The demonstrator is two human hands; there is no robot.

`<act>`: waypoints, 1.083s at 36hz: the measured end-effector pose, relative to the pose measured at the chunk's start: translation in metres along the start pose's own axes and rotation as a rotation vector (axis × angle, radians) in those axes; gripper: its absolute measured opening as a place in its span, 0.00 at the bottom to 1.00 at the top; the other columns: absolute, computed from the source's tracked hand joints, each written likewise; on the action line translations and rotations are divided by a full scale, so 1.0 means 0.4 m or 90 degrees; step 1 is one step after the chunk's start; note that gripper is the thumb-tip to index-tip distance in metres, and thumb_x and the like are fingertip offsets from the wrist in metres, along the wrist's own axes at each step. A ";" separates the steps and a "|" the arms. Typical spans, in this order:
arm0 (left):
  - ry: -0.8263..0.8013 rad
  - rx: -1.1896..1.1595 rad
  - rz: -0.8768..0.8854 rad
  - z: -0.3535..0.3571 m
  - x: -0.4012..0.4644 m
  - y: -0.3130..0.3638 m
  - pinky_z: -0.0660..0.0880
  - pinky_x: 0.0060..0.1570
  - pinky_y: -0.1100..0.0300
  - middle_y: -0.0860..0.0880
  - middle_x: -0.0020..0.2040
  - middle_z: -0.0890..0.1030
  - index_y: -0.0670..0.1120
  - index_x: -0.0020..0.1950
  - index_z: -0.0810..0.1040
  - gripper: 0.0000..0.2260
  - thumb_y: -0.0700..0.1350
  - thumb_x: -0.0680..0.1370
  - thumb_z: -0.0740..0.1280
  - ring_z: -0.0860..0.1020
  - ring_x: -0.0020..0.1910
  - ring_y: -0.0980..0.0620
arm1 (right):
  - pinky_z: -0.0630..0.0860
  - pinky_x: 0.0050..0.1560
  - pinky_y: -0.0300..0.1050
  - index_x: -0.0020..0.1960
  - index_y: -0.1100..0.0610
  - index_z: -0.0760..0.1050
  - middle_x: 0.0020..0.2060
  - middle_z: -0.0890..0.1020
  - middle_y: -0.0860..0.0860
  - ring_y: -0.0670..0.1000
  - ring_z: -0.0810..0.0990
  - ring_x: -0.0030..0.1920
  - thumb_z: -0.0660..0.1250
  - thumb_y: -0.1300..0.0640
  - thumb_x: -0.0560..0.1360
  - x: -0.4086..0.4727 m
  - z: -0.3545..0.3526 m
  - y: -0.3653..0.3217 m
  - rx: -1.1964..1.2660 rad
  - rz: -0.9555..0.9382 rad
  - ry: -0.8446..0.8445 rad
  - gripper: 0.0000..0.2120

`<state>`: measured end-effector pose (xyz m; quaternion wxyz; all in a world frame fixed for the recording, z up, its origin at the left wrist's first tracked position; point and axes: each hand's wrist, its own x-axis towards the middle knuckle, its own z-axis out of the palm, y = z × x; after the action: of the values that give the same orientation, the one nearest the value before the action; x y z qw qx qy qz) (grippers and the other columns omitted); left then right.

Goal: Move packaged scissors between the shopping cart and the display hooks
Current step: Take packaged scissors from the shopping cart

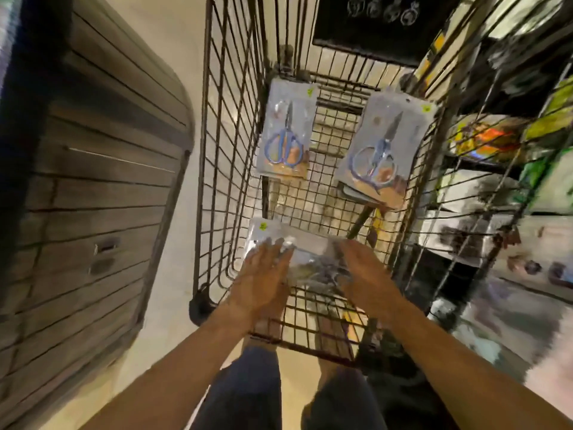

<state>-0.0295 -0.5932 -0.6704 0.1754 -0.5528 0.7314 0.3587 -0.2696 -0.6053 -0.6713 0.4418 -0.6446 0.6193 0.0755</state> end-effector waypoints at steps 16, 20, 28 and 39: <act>0.011 -0.125 -0.039 -0.018 -0.051 -0.038 0.62 0.77 0.41 0.44 0.80 0.63 0.51 0.81 0.61 0.30 0.59 0.80 0.58 0.60 0.79 0.41 | 0.78 0.58 0.55 0.70 0.54 0.71 0.64 0.76 0.53 0.57 0.75 0.64 0.72 0.56 0.75 0.037 0.042 0.043 -0.096 -0.091 -0.027 0.25; 0.062 -0.144 -0.007 -0.044 -0.070 -0.025 0.70 0.71 0.39 0.42 0.75 0.69 0.52 0.78 0.60 0.29 0.51 0.79 0.66 0.66 0.76 0.39 | 0.81 0.57 0.55 0.61 0.55 0.78 0.58 0.81 0.53 0.55 0.82 0.56 0.71 0.54 0.74 0.039 0.012 0.001 -0.055 -0.043 -0.089 0.16; 0.179 -0.252 0.006 -0.129 -0.094 0.014 0.76 0.52 0.64 0.54 0.83 0.42 0.56 0.83 0.50 0.37 0.46 0.80 0.67 0.63 0.77 0.50 | 0.79 0.46 0.41 0.61 0.44 0.72 0.52 0.81 0.43 0.46 0.81 0.48 0.61 0.52 0.82 -0.039 -0.060 0.010 0.070 -0.051 -0.002 0.09; 0.109 -0.619 -0.088 -0.174 -0.044 0.069 0.77 0.65 0.55 0.59 0.63 0.78 0.66 0.73 0.60 0.28 0.42 0.82 0.68 0.79 0.58 0.66 | 0.80 0.53 0.38 0.70 0.37 0.69 0.60 0.76 0.30 0.31 0.77 0.59 0.66 0.60 0.81 -0.086 -0.102 -0.051 0.668 0.085 0.131 0.24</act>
<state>-0.0396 -0.6276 -0.6023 -0.1400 -0.6452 0.4528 0.5993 -0.2779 -0.6104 -0.6151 0.6361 -0.3002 0.6535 -0.2795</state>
